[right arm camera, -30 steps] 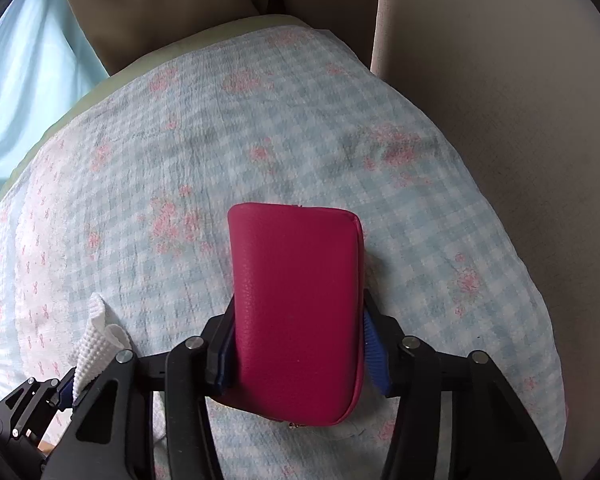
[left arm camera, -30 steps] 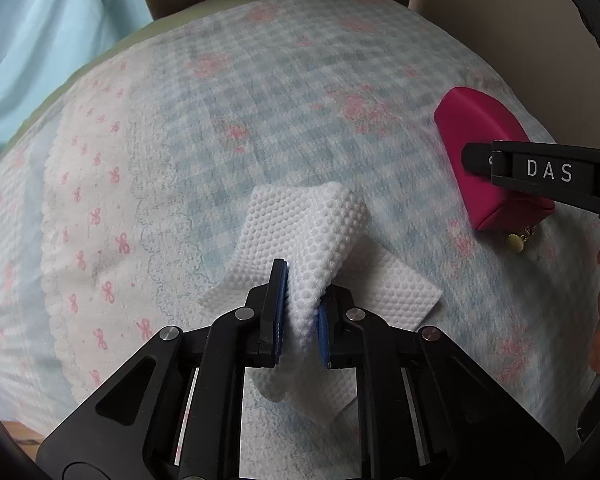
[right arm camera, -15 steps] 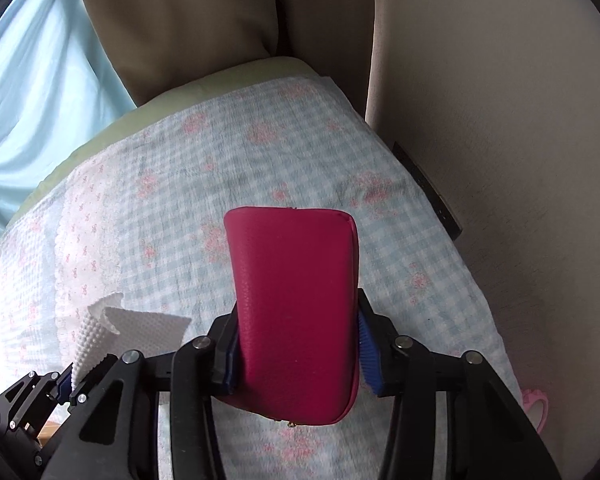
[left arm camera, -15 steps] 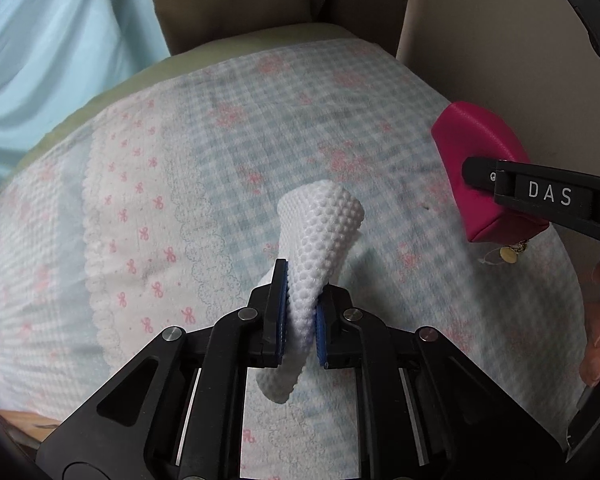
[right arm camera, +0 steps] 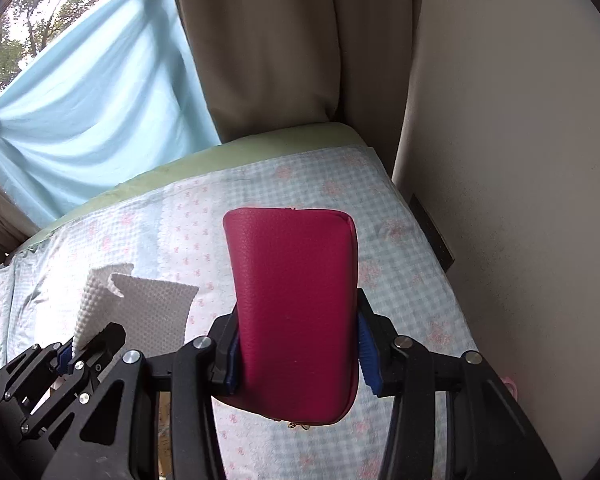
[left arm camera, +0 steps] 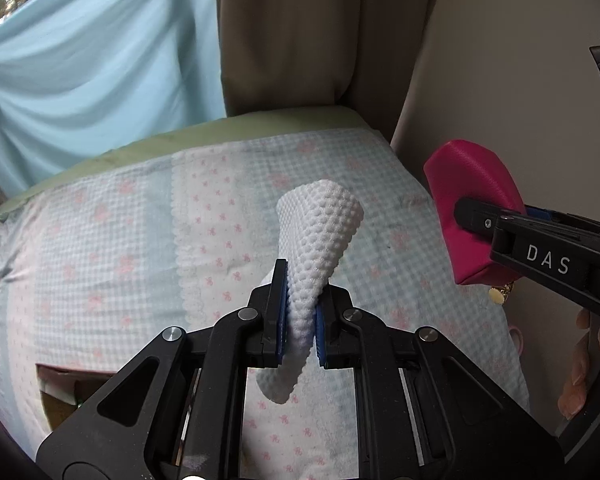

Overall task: Organize soft objects
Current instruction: 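Carry waffle cloth and magenta pouch over the box with both tools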

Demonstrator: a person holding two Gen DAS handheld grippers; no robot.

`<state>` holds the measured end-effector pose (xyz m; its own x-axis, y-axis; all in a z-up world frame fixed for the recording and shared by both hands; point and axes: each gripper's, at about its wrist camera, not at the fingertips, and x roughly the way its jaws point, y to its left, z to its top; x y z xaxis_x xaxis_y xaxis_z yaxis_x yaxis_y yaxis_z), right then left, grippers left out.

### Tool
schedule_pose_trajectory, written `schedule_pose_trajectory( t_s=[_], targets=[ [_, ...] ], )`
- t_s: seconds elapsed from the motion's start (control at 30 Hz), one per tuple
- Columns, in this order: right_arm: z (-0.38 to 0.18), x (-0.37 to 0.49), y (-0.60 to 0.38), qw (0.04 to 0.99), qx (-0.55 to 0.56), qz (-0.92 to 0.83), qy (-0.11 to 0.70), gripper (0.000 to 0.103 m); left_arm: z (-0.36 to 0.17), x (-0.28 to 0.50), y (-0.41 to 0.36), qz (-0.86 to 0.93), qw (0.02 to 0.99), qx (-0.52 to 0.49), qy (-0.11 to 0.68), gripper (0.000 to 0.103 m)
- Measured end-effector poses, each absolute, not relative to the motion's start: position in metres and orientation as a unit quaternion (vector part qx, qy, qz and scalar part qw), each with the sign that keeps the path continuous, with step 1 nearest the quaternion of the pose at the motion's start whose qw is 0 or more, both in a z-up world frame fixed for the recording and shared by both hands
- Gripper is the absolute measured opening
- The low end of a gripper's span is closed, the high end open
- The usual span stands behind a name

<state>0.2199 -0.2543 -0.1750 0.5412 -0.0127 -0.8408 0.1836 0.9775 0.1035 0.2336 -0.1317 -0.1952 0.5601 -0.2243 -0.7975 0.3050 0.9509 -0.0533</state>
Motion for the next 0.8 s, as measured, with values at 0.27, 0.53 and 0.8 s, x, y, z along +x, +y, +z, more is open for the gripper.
schedule_pose_trajectory(
  t_s=[0.27, 0.53, 0.8],
  targets=[
    [-0.127, 0.169, -0.165, 0.882, 0.071, -0.013, 0.466, 0.043, -0.128, 0.172, -0.051, -0.129, 0.896, 0.023, 0.425, 0.009],
    [-0.121, 0.138, -0.063, 0.875, 0.049, 0.046, 0.479, 0.043, -0.116, 0.127, 0.044, -0.085, 0.899, 0.022, 0.429, 0.009],
    [-0.15, 0.122, 0.028, 0.858, 0.026, 0.095, 0.505, 0.043, -0.132, 0.097, 0.139, -0.038, 0.893, 0.027, 0.447, 0.009]
  ],
)
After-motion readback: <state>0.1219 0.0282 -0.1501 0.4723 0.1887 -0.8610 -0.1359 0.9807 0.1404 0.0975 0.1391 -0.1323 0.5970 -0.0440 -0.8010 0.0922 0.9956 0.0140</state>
